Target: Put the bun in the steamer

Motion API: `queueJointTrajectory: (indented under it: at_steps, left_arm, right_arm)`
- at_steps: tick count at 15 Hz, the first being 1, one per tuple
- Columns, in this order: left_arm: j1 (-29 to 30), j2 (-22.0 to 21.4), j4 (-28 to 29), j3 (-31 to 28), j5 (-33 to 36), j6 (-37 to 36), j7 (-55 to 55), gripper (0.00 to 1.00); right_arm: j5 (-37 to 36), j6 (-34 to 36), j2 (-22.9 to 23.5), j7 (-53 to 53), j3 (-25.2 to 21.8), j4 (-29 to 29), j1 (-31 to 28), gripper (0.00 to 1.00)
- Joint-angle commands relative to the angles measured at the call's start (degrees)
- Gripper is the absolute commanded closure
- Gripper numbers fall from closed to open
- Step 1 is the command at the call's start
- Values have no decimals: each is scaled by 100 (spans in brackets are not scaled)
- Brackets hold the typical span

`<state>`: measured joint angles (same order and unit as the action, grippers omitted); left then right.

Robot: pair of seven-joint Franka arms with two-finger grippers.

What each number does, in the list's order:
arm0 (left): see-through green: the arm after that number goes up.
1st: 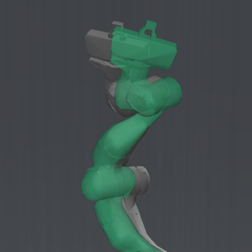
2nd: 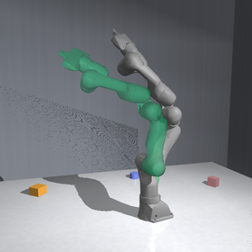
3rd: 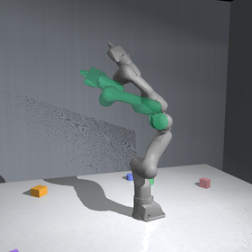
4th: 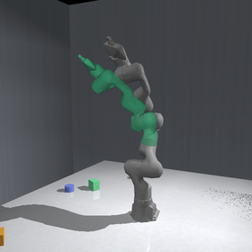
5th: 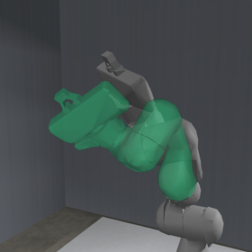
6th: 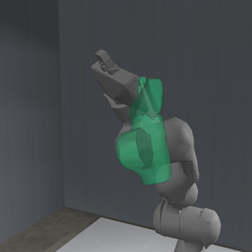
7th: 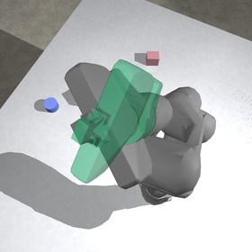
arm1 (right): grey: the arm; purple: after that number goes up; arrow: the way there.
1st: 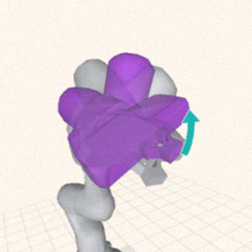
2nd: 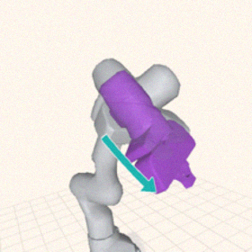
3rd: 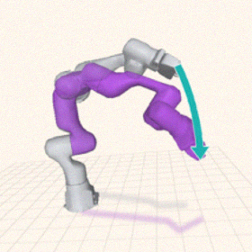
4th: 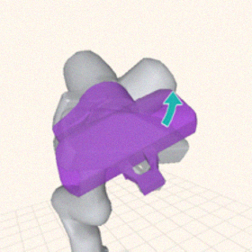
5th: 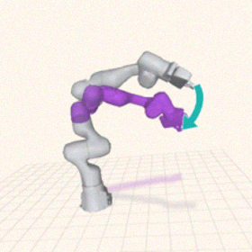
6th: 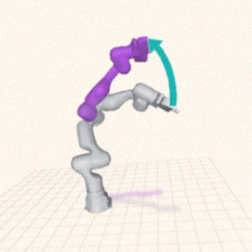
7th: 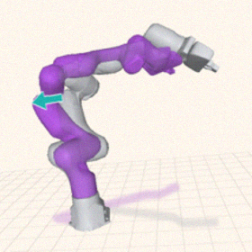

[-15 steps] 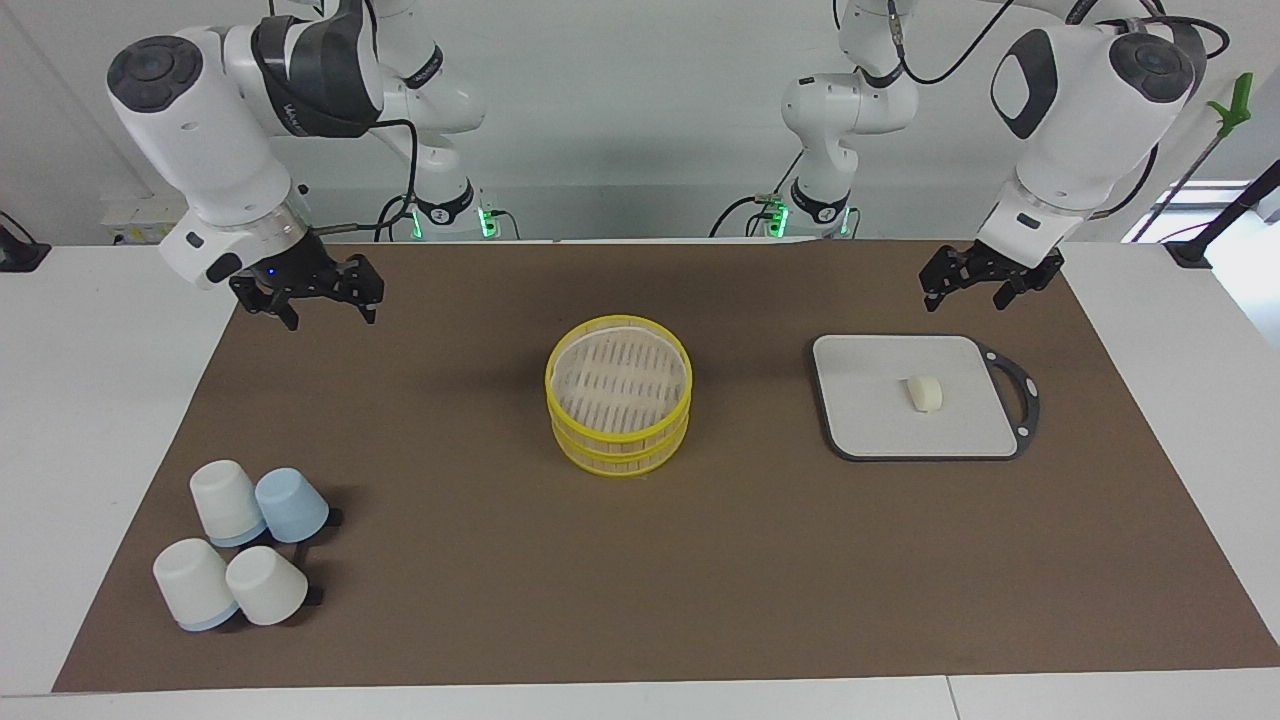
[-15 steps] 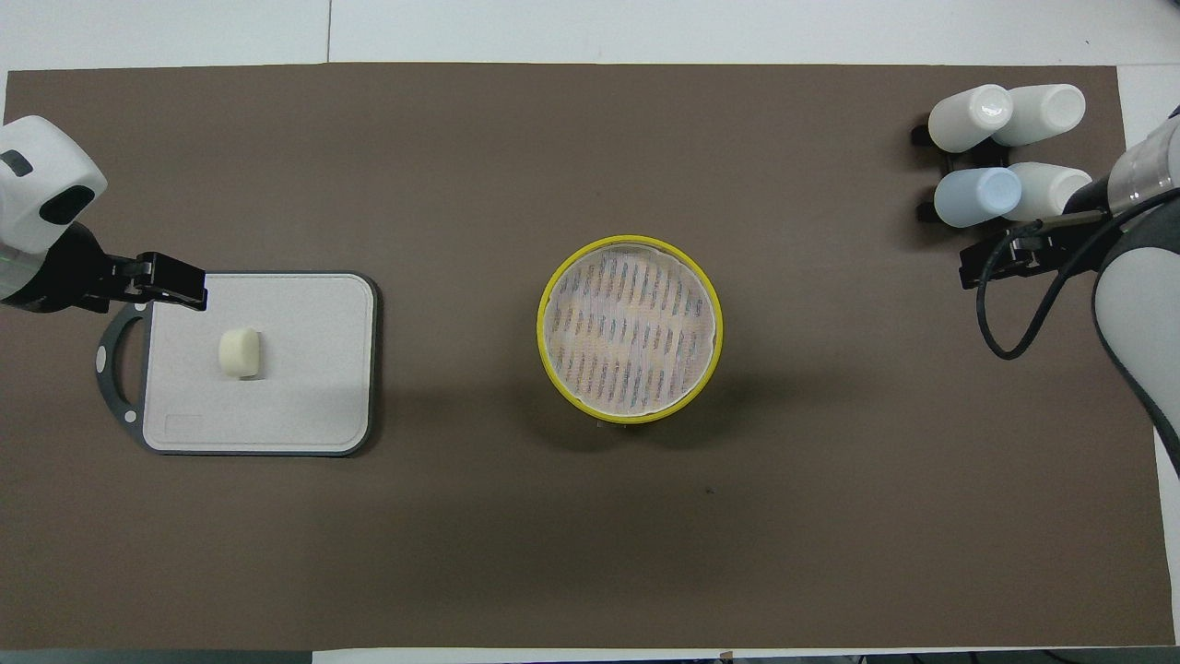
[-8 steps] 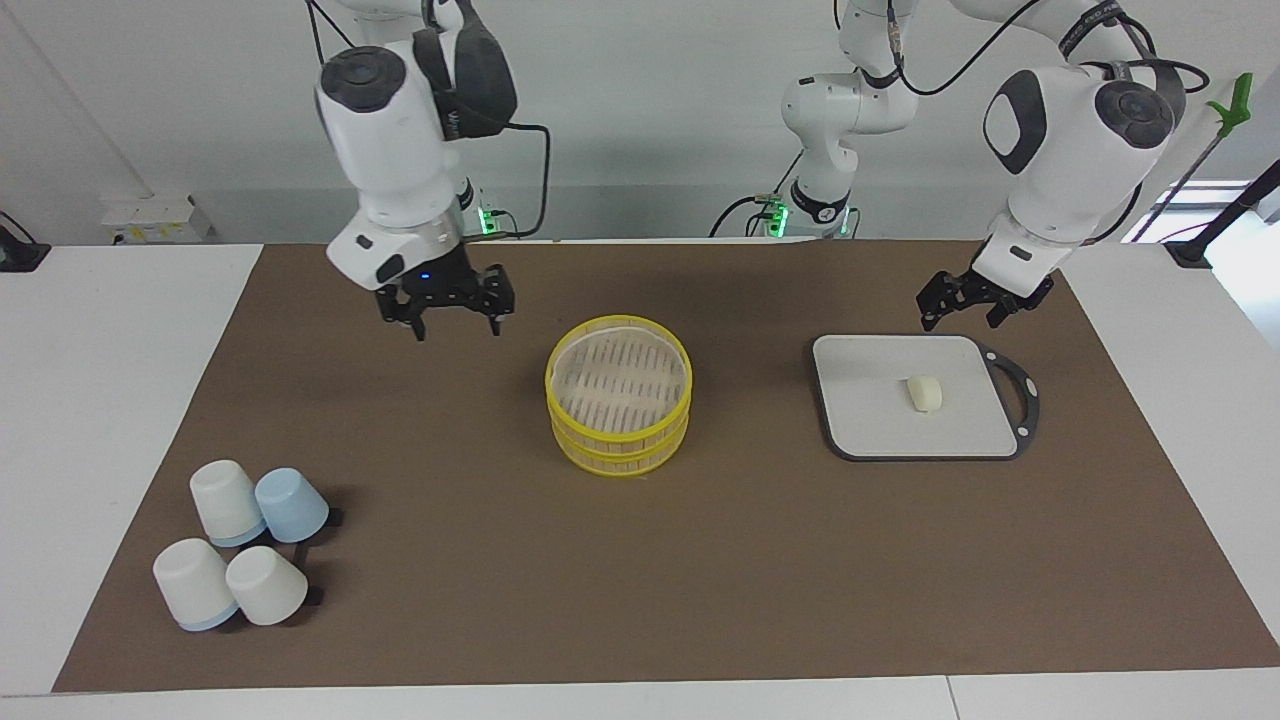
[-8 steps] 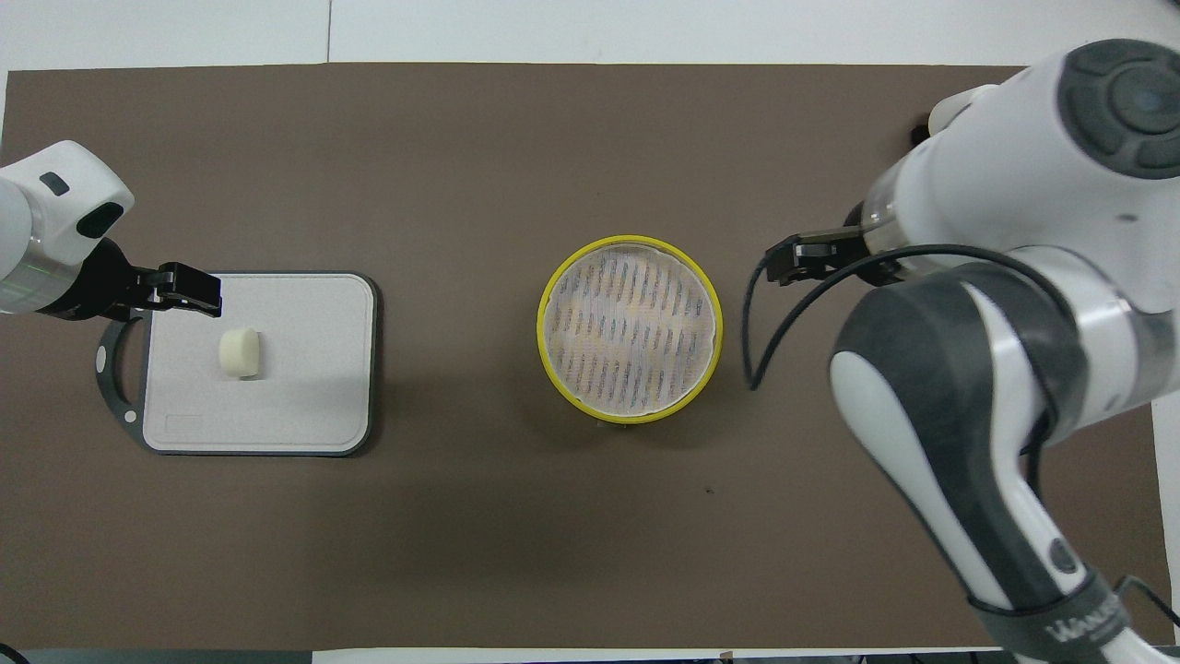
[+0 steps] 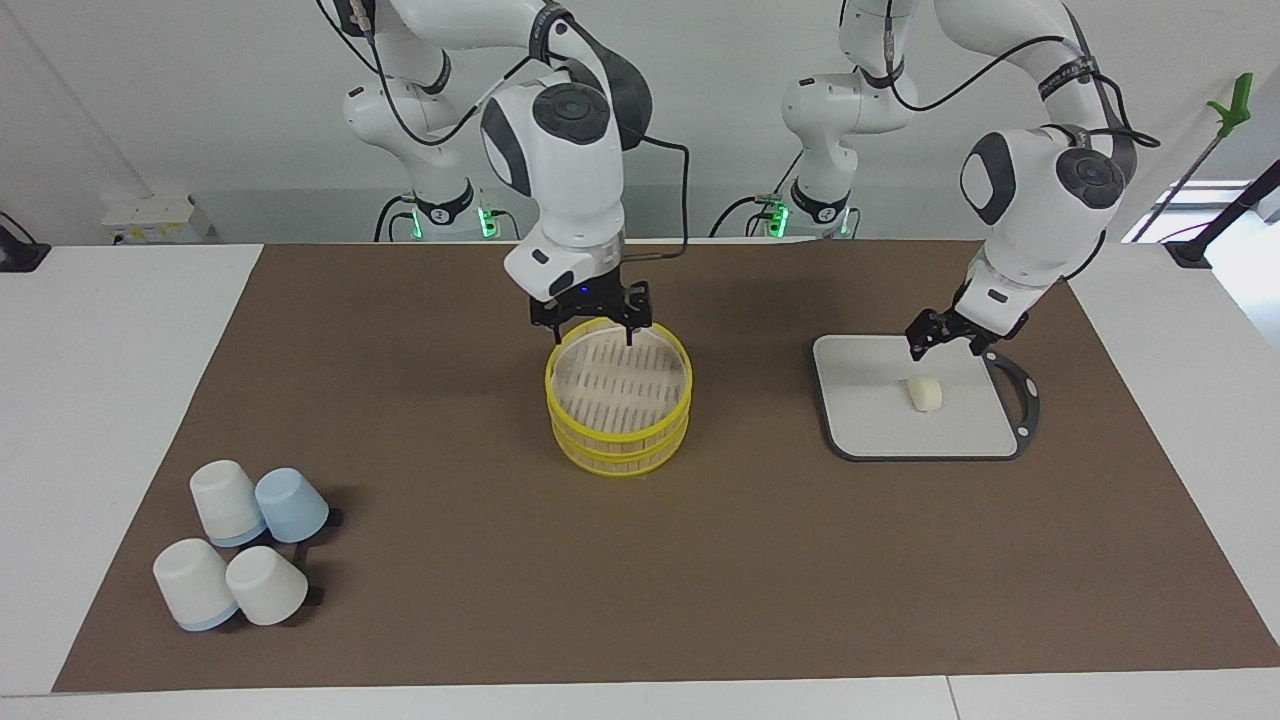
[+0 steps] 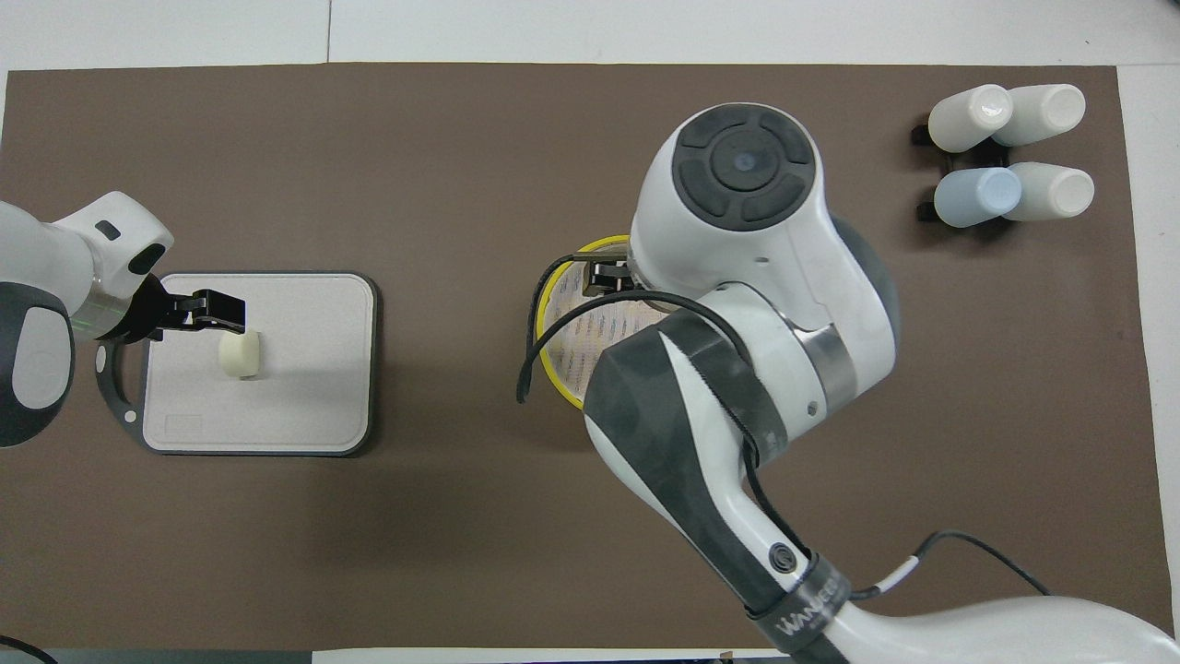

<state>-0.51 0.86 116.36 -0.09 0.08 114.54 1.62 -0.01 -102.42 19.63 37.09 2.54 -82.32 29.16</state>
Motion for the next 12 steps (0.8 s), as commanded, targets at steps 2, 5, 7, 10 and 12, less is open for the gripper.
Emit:
queueJointTrajectory:
  at_steps: [2, 5, 7, 10, 12]
  left_arm:
    - [139, -103, 491, 18, -70, 558, -3, 0]
    - [209, -60, 887, 18, -70, 1139, 14, 0]
    - [280, 2, 1028, 18, -70, 1360, 40, 0]
    - [271, 116, 1099, 18, -70, 1500, -3, 0]
    - [271, 125, 1256, 18, -61, 1763, -30, 0]
  right_arm:
    - [-69, 170, 1164, 746, -78, 1339, 545, 0]
    - [-78, -5, 1351, 800, -61, 1420, 652, 0]
    - [-95, -198, 1420, 809, -69, 1368, 836, 0]
    - [-183, -471, 1430, 879, -61, 1157, 898, 0]
    - [-192, -638, 1395, 879, -61, 938, 907, 0]
